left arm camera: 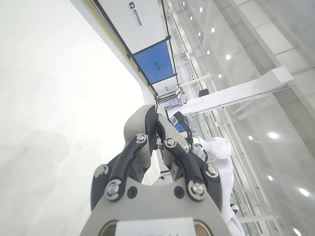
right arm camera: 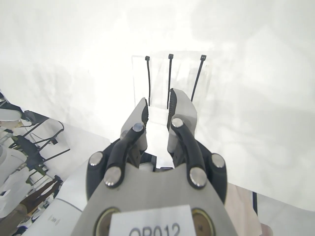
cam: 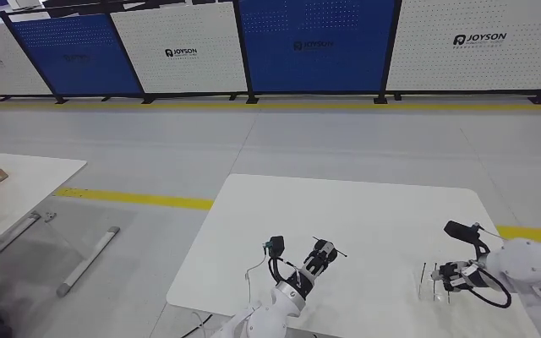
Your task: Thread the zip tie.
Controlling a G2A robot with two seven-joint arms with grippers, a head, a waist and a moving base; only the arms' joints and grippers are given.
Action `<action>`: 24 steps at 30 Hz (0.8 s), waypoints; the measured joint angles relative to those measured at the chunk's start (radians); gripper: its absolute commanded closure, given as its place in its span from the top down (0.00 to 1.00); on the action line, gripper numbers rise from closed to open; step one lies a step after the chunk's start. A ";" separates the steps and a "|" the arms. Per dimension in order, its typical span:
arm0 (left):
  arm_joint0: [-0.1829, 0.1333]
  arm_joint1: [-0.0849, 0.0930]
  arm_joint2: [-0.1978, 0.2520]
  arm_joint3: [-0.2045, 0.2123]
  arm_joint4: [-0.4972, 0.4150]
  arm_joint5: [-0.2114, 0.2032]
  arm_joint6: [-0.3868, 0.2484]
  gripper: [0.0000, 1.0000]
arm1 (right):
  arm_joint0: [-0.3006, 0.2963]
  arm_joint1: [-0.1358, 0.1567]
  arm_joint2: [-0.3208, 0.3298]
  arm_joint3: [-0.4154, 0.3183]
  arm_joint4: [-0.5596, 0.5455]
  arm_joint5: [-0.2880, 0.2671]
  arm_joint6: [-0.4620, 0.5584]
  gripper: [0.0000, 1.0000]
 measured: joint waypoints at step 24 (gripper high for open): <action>0.000 0.000 0.000 0.000 0.000 0.000 0.000 0.00 | 0.101 -0.075 -0.118 0.138 -0.119 0.000 0.022 0.24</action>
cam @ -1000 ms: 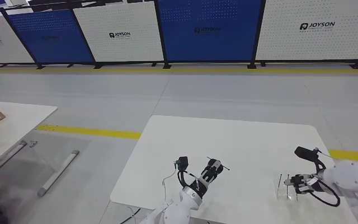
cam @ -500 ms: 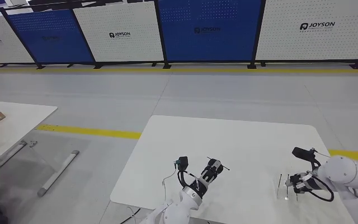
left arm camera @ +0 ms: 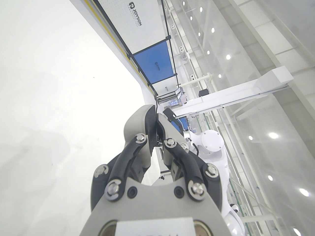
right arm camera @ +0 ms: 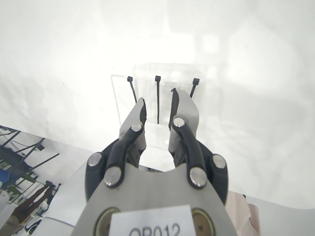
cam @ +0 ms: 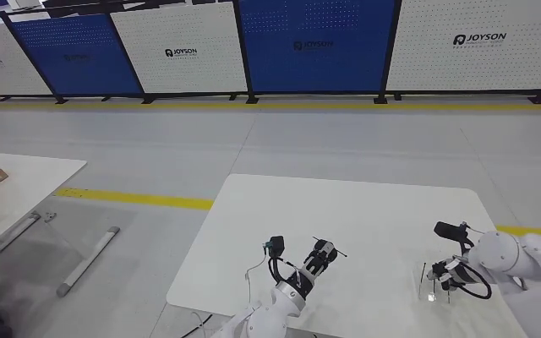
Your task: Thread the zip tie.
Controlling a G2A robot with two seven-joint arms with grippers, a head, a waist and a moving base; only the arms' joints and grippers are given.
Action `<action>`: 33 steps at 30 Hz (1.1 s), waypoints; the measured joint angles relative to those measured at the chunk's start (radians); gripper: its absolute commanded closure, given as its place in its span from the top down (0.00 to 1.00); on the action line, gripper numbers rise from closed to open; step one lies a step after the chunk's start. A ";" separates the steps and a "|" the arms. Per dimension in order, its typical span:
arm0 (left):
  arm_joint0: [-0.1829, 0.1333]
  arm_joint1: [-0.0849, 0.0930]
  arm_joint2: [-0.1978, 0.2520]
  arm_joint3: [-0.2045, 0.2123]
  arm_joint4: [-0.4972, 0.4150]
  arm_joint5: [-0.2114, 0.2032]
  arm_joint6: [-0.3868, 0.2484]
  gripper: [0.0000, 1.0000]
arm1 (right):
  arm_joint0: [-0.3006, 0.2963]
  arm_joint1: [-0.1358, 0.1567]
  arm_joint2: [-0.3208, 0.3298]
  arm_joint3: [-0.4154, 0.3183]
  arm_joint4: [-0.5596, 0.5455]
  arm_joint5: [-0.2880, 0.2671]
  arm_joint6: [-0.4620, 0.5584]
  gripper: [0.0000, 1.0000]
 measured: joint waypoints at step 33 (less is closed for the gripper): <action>0.000 0.000 0.000 0.000 0.000 0.000 0.000 0.00 | 0.118 -0.032 -0.149 0.127 0.023 0.000 0.000 0.00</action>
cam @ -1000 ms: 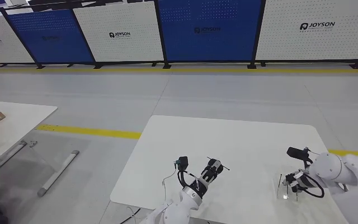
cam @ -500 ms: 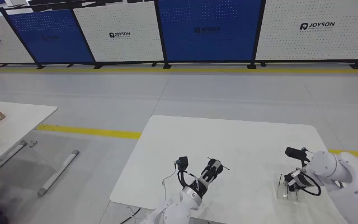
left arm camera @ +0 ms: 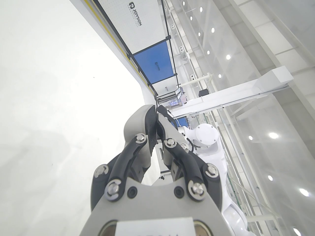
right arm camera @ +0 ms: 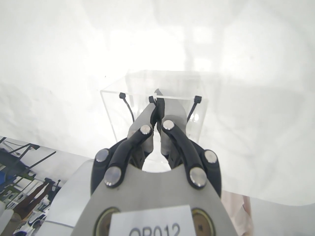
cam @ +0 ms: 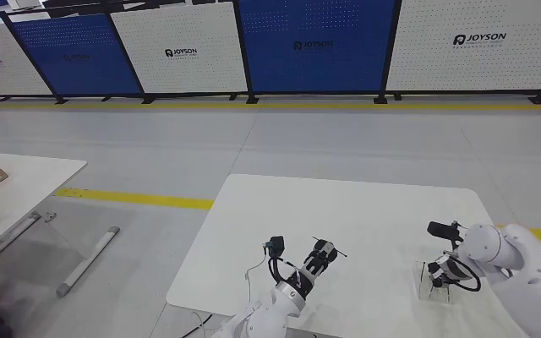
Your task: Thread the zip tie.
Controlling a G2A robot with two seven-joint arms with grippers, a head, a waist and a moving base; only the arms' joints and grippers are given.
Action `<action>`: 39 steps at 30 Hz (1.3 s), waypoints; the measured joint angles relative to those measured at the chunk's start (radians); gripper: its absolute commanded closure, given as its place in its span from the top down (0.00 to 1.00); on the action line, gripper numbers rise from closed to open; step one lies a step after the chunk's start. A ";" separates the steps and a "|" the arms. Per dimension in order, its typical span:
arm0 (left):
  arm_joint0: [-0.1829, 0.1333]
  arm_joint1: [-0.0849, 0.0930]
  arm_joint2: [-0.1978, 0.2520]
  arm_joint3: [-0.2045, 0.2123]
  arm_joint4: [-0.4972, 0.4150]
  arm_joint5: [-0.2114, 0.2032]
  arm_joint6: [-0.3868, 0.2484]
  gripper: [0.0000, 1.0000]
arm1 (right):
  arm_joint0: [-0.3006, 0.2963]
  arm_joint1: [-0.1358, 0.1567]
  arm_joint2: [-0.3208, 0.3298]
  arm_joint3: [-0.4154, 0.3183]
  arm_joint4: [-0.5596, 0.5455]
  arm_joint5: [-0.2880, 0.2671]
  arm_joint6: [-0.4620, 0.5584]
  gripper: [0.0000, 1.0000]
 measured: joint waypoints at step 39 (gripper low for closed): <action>0.000 0.000 0.000 0.000 0.000 0.000 0.000 0.00 | -0.431 0.083 0.467 -0.414 0.058 -0.012 -0.194 0.00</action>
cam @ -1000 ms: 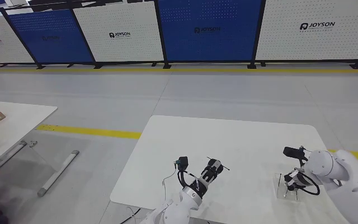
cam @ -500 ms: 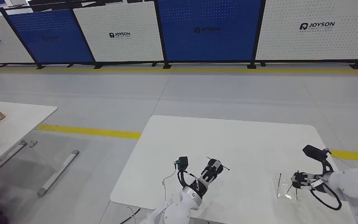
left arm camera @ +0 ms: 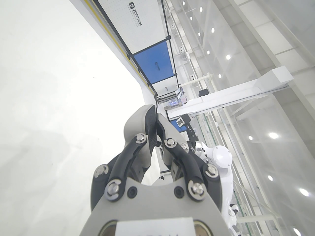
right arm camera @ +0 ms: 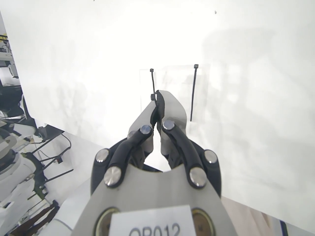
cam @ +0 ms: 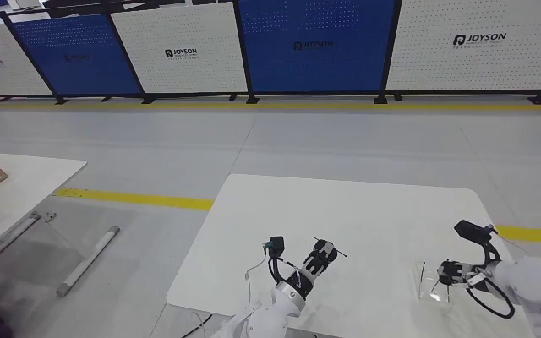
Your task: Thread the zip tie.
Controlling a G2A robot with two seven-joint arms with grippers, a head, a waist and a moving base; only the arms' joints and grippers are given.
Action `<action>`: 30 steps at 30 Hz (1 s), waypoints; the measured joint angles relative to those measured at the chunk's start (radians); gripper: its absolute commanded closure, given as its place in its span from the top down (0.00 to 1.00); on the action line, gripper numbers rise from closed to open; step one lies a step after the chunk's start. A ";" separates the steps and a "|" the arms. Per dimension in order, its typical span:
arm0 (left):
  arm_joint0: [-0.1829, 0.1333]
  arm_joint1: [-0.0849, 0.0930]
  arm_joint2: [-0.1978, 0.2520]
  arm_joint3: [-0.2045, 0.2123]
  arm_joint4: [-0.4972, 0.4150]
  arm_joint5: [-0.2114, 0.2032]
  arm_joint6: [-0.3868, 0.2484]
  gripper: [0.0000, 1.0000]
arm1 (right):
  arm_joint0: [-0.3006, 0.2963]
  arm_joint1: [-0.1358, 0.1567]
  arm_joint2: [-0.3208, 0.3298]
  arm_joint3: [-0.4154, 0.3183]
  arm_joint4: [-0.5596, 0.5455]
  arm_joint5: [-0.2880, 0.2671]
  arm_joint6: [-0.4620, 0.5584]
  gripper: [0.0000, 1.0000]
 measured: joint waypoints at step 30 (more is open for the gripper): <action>0.000 0.000 0.000 0.000 0.000 0.000 0.000 0.00 | -0.420 -0.036 0.175 -0.318 0.158 -0.098 -0.631 0.00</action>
